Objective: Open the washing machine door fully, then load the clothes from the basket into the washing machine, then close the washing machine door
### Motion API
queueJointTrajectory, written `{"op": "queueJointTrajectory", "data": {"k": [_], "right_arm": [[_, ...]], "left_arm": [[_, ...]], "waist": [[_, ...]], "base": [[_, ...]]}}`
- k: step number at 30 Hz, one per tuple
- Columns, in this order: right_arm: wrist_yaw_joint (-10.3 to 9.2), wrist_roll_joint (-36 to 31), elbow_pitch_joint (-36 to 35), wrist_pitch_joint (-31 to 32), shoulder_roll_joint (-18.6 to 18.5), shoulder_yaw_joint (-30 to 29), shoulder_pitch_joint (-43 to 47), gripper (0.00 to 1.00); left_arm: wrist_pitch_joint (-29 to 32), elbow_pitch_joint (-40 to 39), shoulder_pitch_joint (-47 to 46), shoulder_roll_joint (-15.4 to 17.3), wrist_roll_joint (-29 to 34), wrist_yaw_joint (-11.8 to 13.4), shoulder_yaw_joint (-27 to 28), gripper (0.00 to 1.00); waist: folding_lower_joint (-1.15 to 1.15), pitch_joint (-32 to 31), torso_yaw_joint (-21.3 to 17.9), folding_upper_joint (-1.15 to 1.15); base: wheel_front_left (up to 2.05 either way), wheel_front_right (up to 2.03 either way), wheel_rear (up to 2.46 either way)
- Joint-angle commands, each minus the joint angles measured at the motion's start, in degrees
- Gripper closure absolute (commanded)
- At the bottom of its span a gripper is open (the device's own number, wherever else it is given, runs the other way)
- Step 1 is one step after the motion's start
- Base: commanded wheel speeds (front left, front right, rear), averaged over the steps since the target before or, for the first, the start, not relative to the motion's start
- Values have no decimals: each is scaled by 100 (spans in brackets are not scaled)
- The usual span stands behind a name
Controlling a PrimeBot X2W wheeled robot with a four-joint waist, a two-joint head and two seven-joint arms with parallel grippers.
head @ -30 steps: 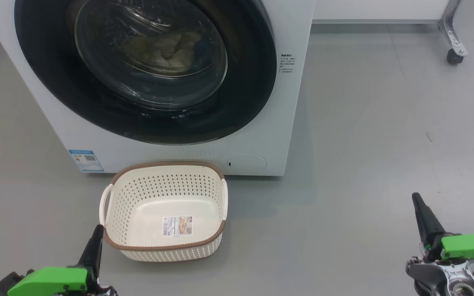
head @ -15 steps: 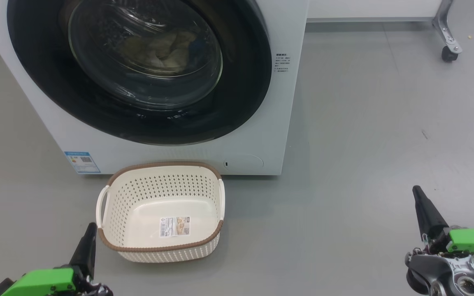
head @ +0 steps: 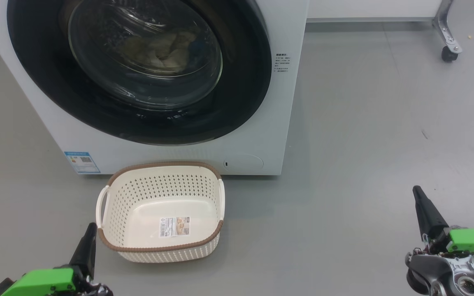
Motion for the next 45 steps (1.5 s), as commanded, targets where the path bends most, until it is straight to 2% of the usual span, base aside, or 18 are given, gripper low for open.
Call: {"op": "queueJointTrajectory", "data": {"k": [1, 45], "right_arm": [[-15, 15, -182, 39, -134, 94, -302, 100], [-15, -1, -181, 54, -121, 75, -304, 100]], "left_arm": [[32, -207, -291, 51, -16, -41, 235, 100], [48, -207, -292, 38, 0, -41, 254, 100]], "waist": [[0, 0, 1, 0], [0, 0, 1, 0]], "base": [[0, 0, 0], [0, 0, 0]]}}
